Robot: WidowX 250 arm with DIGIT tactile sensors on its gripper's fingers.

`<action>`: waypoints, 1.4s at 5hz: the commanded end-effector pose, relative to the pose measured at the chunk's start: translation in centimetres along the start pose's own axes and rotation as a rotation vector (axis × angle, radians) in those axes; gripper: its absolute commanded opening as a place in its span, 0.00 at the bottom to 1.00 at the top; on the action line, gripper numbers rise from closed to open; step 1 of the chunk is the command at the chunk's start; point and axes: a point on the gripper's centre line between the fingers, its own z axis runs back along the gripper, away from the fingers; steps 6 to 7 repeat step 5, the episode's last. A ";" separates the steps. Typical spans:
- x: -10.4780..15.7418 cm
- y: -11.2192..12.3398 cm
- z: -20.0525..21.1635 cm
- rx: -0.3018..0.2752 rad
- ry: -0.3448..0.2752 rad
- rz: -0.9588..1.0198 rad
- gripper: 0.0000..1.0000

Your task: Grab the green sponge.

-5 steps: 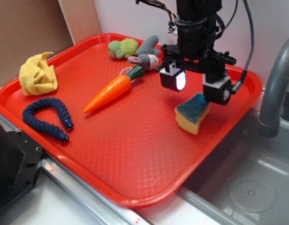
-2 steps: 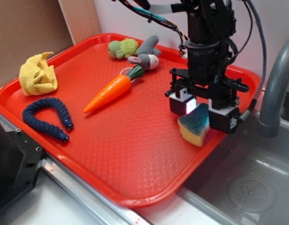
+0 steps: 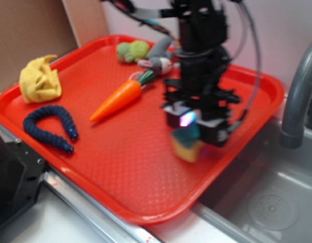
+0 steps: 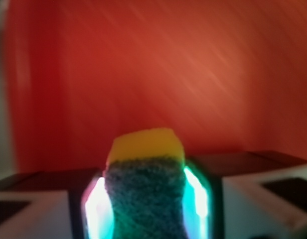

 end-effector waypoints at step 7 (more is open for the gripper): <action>0.4 8.2 16.7 0.241 -0.163 0.063 0.00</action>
